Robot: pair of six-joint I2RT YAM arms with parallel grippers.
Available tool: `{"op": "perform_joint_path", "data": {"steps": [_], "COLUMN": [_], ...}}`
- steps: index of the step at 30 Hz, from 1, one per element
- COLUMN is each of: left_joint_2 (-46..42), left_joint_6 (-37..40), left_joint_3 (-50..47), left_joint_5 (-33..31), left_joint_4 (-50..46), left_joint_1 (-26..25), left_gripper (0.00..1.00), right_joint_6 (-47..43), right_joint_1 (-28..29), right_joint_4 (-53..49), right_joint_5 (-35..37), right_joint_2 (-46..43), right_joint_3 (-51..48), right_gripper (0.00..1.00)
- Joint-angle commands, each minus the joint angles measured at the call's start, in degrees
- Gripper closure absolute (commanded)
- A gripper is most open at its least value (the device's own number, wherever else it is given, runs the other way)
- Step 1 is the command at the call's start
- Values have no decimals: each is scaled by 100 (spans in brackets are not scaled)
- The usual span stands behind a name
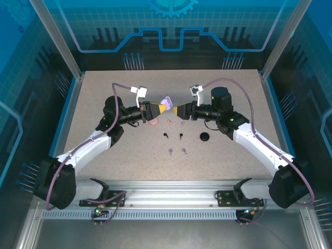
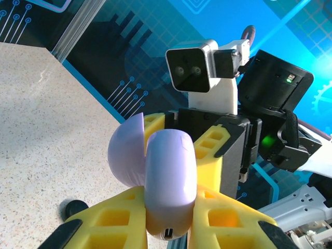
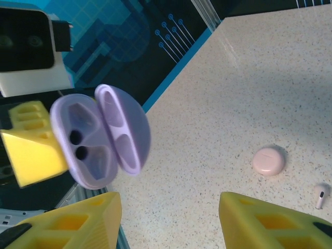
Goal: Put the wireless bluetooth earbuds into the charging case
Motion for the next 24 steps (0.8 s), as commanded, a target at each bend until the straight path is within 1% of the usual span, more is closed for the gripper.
{"op": "perform_joint_path", "data": {"steps": [1, 24], "left_joint_2": [38, -6], "left_joint_6": [-34, -79], "left_joint_3": [-34, -13], "left_joint_5": [153, 169], "left_joint_4": [220, 259], "left_joint_1": [-27, -88], "left_gripper": [100, 100], "right_joint_6": [39, 92], "right_joint_1": [16, 138], "right_joint_4": [196, 210], "right_joint_5": [-84, 25], "right_joint_2": [-208, 346], "right_joint_3": [16, 497], "right_gripper": [47, 54]}}
